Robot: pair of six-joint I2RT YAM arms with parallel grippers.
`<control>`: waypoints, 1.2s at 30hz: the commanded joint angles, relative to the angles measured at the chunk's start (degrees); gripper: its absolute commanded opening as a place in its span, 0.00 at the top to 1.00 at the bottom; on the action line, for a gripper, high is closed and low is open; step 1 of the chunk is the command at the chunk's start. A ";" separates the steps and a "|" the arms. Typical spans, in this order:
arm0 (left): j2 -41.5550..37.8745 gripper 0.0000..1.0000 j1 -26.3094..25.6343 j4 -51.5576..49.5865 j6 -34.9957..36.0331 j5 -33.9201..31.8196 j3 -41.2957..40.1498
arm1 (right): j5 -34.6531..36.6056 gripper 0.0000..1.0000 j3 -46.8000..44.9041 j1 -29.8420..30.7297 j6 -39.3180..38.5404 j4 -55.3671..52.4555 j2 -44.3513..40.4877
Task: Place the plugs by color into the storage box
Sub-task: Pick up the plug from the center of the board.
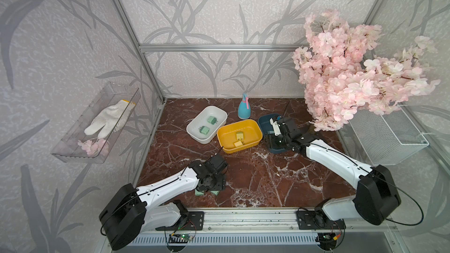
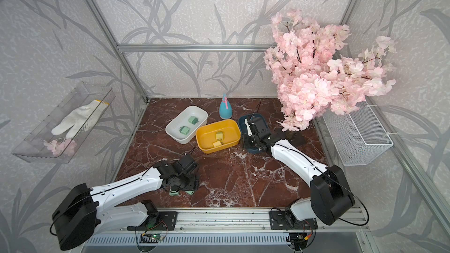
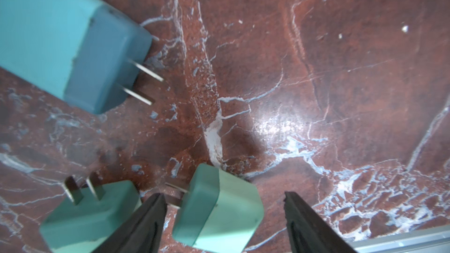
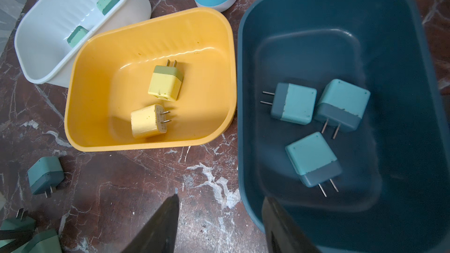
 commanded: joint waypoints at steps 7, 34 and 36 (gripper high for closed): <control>2.58 0.30 -0.56 1.66 2.24 3.69 -1.92 | -0.20 0.40 3.04 1.36 0.10 -1.74 1.95; -3.78 0.53 -1.37 -10.49 2.39 -9.10 8.68 | 3.13 0.40 3.08 3.47 -0.80 -2.63 0.47; -3.84 0.52 -1.38 -11.59 3.78 -10.24 11.63 | 3.52 0.40 2.91 3.46 -0.88 -2.29 -0.23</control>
